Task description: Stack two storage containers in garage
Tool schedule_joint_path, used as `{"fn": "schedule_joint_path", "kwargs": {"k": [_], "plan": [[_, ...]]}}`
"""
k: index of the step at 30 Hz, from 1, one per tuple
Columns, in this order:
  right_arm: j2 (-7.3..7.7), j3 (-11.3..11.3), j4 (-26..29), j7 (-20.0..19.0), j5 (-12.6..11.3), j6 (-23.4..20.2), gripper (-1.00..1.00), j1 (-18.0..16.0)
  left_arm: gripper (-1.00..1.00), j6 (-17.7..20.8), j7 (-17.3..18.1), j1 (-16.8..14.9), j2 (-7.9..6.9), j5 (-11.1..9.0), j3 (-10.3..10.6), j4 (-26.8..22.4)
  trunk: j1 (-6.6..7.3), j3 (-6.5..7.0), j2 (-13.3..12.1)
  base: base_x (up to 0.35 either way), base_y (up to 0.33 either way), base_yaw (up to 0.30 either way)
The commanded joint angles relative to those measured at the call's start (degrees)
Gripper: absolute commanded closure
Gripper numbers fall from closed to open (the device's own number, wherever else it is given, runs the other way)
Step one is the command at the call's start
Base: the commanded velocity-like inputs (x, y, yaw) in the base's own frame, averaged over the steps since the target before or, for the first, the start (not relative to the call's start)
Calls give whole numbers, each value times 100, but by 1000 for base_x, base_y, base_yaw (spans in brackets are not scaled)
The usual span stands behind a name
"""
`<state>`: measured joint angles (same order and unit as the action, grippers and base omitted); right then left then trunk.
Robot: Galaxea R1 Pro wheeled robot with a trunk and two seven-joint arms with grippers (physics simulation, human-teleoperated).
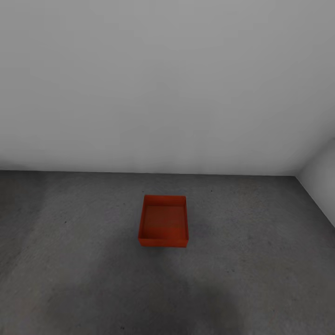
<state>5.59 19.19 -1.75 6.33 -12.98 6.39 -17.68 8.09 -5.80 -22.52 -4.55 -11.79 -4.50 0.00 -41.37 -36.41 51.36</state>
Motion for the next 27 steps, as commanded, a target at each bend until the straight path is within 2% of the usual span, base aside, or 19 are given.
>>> {"fn": "schedule_joint_path", "kwargs": {"k": [1, 6, 10, 13, 19, 27], "plan": [[-4, 50, -18, -197, 26, 35, -100, 104, -100, -46, 23, 85, 16, -72, -42, 0, -1, -3, 3, 0, 0, 0], [-5, 45, -18, -569, 147, 83, -100, 308, -100, -295, 71, 339, 75, -150, -42, 0, -1, -3, 3, 0, 0, 0], [-14, 39, -18, -684, 164, 101, -100, 385, -100, -859, 83, 550, 99, -189, -42, 0, -1, -3, 3, 0, 0, 0], [-18, 34, -18, -705, 143, 125, -100, 400, -100, -1133, 81, 610, 107, -193, -42, 0, -1, -3, 3, 0, 0, 0], [-43, 32, -18, -719, 142, 221, -100, 498, -100, -1322, 78, 647, 107, -176, -39, -9, -1, -3, 3, 0, 0, 0], [-117, 32, -18, -717, 132, 242, -100, 532, -100, -1383, 79, 652, 88, -142, -25, -32, -1, -3, 3, 0, 0, 0]]}}
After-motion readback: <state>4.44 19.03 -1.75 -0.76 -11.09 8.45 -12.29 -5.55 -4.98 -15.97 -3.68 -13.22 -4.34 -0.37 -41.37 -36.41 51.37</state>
